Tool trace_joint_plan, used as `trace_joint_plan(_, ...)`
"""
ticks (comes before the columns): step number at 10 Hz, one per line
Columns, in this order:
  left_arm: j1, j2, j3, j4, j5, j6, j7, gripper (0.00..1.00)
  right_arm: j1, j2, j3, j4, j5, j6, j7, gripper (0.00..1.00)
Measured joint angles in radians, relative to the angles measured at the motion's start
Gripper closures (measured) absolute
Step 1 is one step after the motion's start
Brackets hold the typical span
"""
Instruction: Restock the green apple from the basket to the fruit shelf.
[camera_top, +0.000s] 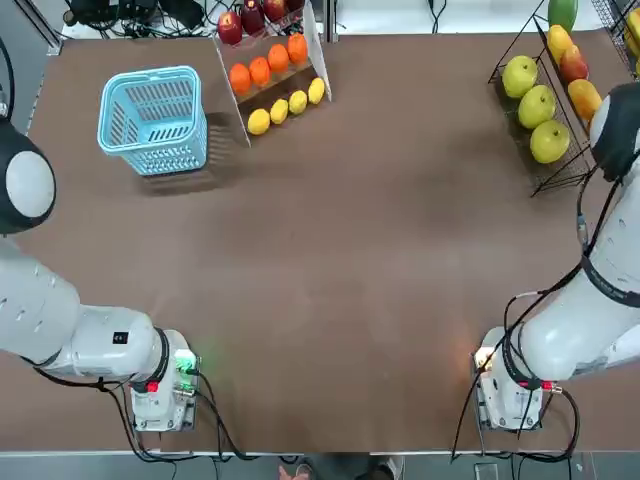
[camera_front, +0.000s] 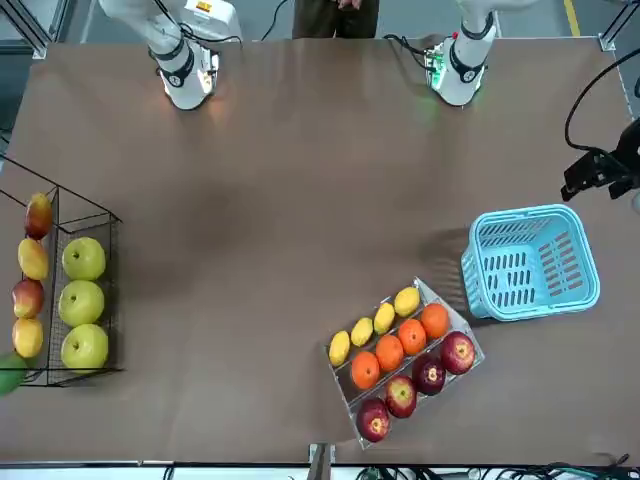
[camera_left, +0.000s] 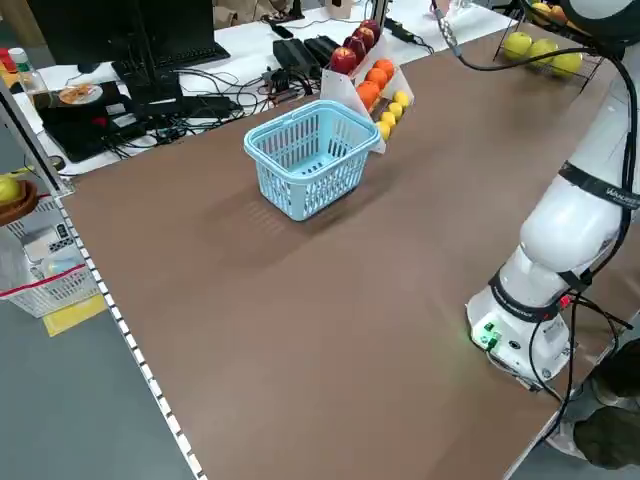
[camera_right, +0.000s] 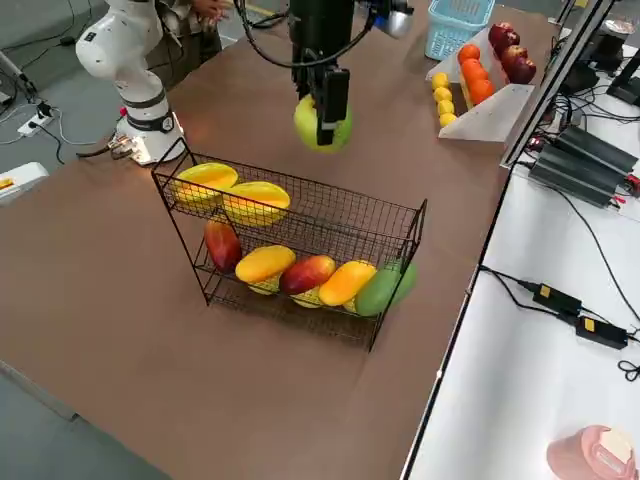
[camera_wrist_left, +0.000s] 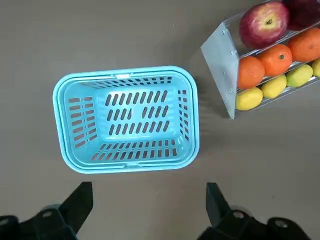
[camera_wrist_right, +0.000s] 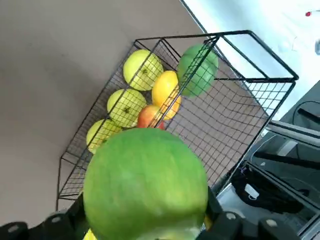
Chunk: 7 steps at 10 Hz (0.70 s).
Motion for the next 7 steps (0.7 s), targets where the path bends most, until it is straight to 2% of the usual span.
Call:
trace_joint_plan(4, 0.0, 0.0, 0.0, 0.0, 0.0, 0.0, 0.0, 0.0, -0.041, 0.056, 0.0, -0.009, -0.001, 0.098, -0.066, 0.11)
trace_joint_plan(7, 0.0, 0.0, 0.0, 0.0, 0.0, 0.0, 0.001, 0.0, -0.057, 0.075, 0.001, -0.019, -0.001, 0.128, -0.083, 0.11)
